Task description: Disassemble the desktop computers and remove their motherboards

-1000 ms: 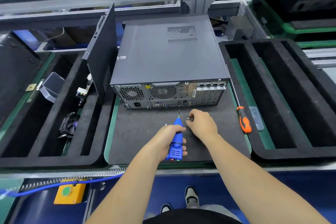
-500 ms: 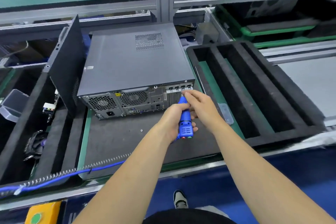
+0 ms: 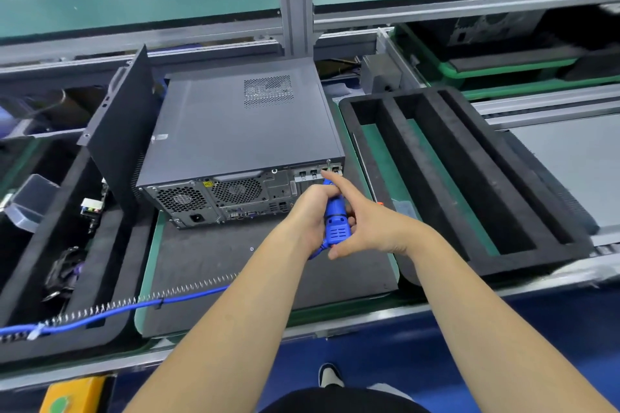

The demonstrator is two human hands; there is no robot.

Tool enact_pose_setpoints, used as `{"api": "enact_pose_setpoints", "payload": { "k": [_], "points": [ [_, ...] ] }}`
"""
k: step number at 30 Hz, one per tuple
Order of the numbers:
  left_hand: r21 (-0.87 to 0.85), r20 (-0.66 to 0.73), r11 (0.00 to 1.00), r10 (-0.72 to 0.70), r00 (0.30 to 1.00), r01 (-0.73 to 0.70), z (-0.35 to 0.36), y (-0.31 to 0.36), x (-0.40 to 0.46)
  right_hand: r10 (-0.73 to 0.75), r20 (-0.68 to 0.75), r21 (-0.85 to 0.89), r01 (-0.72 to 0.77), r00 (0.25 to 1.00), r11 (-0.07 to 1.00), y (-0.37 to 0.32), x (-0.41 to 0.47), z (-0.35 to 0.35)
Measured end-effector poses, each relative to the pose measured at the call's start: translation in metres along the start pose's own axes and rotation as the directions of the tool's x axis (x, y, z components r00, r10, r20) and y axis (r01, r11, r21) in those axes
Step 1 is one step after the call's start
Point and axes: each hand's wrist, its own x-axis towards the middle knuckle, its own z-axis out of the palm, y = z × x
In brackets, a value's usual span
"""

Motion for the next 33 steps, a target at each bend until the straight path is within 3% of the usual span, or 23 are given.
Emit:
{"api": "enact_pose_setpoints", "payload": {
  "k": [21, 33],
  "points": [
    [0.041, -0.010, 0.999, -0.027, 1.000, 0.028, 0.000, 0.000, 0.002, -0.037, -0.036, 0.043, 0.039, 0.999, 0.998, 0.009, 0.000, 0.005],
    [-0.020, -0.064, 0.999, -0.033, 0.997, 0.032, 0.008, -0.002, 0.006, -0.053, -0.033, 0.051, 0.055, 0.998, 0.997, 0.006, -0.002, -0.007]
  ]
}}
